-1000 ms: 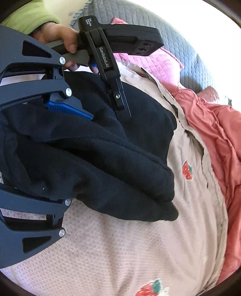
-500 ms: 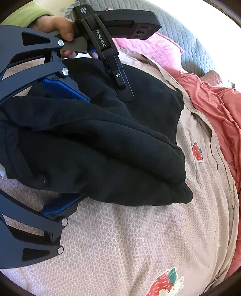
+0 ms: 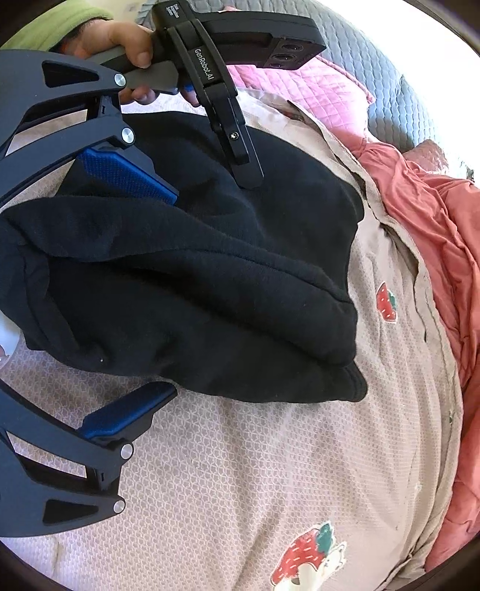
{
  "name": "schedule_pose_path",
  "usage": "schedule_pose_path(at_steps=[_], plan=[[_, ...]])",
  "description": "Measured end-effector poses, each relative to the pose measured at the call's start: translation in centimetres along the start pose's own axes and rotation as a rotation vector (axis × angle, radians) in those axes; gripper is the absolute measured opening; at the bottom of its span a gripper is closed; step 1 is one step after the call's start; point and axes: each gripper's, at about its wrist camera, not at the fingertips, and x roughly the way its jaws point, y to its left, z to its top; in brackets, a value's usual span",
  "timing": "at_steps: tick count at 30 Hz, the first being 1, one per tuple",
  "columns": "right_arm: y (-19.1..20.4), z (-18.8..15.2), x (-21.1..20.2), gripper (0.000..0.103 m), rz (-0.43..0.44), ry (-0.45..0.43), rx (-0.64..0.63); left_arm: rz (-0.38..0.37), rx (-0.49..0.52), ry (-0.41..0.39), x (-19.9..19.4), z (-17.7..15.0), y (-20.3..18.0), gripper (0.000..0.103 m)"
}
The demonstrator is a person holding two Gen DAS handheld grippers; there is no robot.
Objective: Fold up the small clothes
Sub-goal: 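Open both grippers and lift them off the folded sweatshirt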
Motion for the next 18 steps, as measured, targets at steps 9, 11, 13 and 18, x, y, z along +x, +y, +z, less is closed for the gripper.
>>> schedule_pose_path(at_steps=[9, 11, 13, 18], plan=[[0.2, 0.4, -0.8, 0.098, -0.031, -0.037, -0.021, 0.000, -0.017, -0.011, -0.9, 0.2, 0.3, 0.091], [0.2, 0.5, -1.0, 0.098, -0.035, -0.048, -0.021, 0.006, -0.019, -0.016, -1.1, 0.3, 0.2, 0.093], [0.3, 0.6, -1.4, 0.098, -0.046, -0.068, -0.035, 0.012, -0.020, -0.019, -1.4, 0.4, 0.1, 0.093], [1.4, 0.4, -3.0, 0.098, -0.106, -0.153, -0.109, 0.061, 0.024, -0.036, -2.6, 0.1, -0.4, 0.094]])
